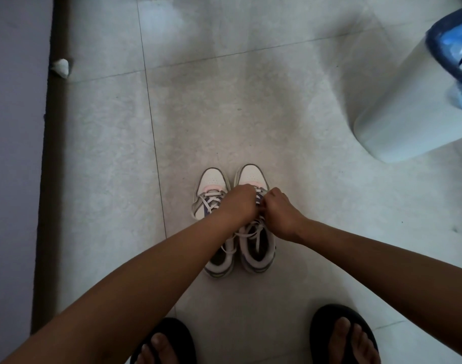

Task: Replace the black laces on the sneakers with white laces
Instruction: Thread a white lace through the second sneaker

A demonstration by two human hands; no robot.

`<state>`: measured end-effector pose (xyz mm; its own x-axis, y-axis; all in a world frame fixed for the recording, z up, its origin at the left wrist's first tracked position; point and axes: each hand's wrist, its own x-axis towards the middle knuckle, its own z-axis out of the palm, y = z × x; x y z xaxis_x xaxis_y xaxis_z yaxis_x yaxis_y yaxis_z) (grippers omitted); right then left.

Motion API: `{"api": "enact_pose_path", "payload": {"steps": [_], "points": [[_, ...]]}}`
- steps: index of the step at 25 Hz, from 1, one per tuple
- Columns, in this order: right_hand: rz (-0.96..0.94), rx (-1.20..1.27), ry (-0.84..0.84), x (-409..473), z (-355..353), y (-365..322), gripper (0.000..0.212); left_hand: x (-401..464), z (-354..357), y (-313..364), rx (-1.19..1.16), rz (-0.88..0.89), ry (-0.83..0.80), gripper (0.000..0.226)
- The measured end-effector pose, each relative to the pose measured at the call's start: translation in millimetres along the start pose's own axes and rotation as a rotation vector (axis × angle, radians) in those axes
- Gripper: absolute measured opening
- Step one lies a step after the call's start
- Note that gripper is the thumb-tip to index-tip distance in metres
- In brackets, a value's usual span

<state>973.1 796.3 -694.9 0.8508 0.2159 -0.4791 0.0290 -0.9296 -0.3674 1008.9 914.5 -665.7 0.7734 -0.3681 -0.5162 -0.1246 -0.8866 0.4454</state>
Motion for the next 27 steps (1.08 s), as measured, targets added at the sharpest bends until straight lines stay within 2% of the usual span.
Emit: {"api": "enact_pose_path", "payload": {"steps": [4, 7, 11, 15, 21, 23, 25, 27], "points": [[-0.005, 0.063, -0.005, -2, -3, 1, 0.024, -2, -3, 0, -0.024, 0.057, -0.033, 0.016], [-0.029, 0.181, 0.066, -13, -5, 4, 0.017, -12, -1, -13, -0.101, 0.048, -0.013, 0.024], [-0.076, 0.272, 0.135, -29, 1, 5, 0.011, -25, 13, -20, -0.293, -0.008, 0.084, 0.010], [0.025, 0.434, 0.126, -30, -7, 7, 0.001, -26, 14, -20, -0.254, 0.050, 0.090, 0.016], [0.091, 0.292, -0.135, -24, -23, 3, 0.033, -19, 9, -9, -0.100, -0.014, -0.070, 0.023], [0.090, 0.224, -0.192, -19, -27, -1, 0.033, -13, 8, -1, -0.022, -0.028, -0.097, 0.019], [0.104, 0.228, -0.226, -17, -27, -3, 0.027, -11, 9, 7, 0.074, -0.013, -0.113, 0.017], [0.126, 0.261, -0.245, -18, -25, -4, 0.030, -11, 10, 12, 0.111, 0.027, -0.155, 0.019]]}}
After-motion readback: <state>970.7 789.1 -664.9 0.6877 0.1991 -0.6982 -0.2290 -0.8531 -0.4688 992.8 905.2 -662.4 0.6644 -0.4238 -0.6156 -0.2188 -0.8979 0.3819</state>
